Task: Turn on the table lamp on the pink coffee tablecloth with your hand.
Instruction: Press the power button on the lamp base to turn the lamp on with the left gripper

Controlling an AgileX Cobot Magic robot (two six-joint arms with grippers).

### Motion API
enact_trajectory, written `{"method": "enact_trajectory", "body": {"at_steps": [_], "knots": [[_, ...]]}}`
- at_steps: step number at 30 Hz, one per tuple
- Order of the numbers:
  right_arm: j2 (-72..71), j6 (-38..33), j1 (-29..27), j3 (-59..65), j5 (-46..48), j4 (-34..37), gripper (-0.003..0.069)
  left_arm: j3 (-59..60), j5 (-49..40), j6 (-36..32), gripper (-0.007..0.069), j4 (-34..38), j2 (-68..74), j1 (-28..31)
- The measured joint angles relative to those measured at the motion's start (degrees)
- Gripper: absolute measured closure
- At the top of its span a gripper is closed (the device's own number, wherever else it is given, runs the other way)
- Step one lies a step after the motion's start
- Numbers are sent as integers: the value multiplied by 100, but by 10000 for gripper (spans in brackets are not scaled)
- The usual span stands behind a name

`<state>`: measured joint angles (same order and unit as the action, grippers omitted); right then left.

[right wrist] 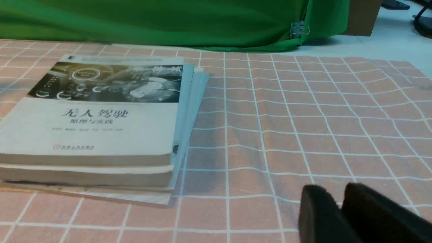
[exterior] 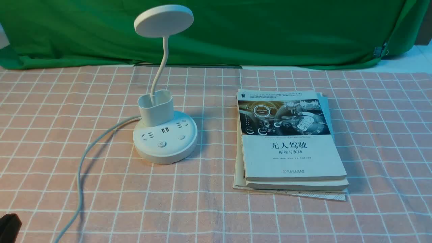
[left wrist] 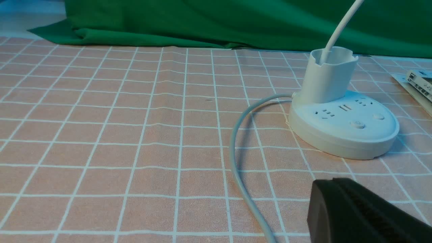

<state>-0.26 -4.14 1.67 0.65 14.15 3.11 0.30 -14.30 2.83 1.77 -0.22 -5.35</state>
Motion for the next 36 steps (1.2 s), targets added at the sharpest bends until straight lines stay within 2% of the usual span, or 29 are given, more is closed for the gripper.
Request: {"method": "enact_trajectory", "body": {"at_steps": [32, 36], "knots": [[0, 4, 0, 0, 4, 0, 424, 0, 0, 0, 623, 0, 0, 0], [0, 4, 0, 0, 4, 0, 421, 0, 12, -11, 623, -177, 0, 0]]}}
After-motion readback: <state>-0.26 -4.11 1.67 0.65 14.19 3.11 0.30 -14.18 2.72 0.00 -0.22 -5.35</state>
